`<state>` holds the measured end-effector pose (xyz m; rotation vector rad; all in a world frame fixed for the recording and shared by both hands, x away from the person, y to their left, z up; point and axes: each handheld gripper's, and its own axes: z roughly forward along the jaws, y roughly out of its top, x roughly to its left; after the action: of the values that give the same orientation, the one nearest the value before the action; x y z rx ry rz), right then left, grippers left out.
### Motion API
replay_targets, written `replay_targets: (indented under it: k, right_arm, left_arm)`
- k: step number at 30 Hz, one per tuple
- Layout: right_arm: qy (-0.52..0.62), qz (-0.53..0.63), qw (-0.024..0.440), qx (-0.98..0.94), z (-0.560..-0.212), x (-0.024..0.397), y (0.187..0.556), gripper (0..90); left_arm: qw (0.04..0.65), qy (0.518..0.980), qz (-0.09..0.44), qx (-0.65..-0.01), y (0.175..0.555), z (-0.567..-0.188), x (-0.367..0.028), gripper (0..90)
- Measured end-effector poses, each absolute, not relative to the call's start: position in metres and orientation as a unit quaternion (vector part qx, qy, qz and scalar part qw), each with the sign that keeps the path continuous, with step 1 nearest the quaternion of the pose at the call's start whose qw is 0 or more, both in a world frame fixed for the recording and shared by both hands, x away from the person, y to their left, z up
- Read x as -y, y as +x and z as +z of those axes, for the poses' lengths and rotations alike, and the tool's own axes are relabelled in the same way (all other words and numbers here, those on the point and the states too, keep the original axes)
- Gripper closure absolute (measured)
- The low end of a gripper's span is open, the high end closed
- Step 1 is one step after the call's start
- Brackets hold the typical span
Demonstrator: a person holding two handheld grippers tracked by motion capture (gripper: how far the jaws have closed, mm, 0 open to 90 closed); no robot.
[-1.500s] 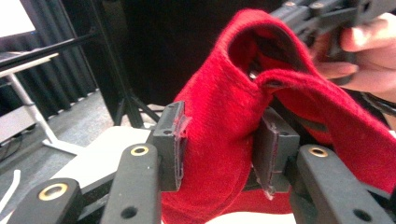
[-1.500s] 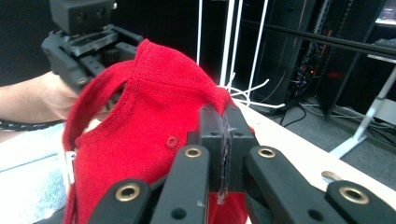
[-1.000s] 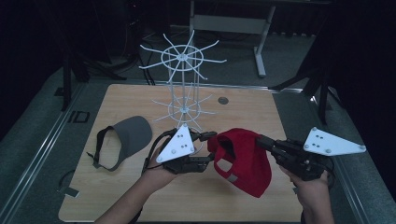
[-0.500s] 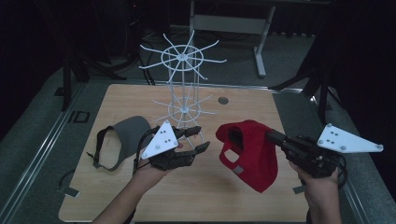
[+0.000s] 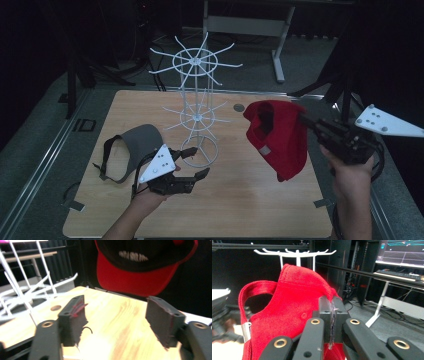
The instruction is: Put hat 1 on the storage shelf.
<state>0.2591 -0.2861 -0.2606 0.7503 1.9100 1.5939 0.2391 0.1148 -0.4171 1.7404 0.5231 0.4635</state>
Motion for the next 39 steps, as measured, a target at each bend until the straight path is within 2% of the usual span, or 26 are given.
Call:
replay_targets:
  k: [4,8,21,31,39]
  right_arm:
    - [0.286,0.585,0.280,-0.706,-0.250,0.284,0.270,88.9]
    - [0.292,0.587,0.283,-0.700,-0.241,0.284,0.283,88.8]
    - [0.309,0.592,0.301,-0.682,-0.207,0.265,0.323,88.9]
    - [0.318,0.583,0.304,-0.683,-0.197,0.242,0.352,88.8]
    - [0.322,0.569,0.298,-0.696,-0.211,0.233,0.363,88.8]
  left_arm:
    - [0.586,0.749,0.197,-0.238,0.237,-0.437,-0.122,15.5]
    - [0.588,0.746,0.188,-0.250,0.233,-0.458,-0.129,11.6]
    - [0.561,0.756,0.190,-0.280,0.224,-0.515,-0.137,10.1]
    - [0.568,0.749,0.190,-0.284,0.221,-0.523,-0.140,10.1]
    - [0.565,0.751,0.189,-0.286,0.220,-0.527,-0.140,10.2]
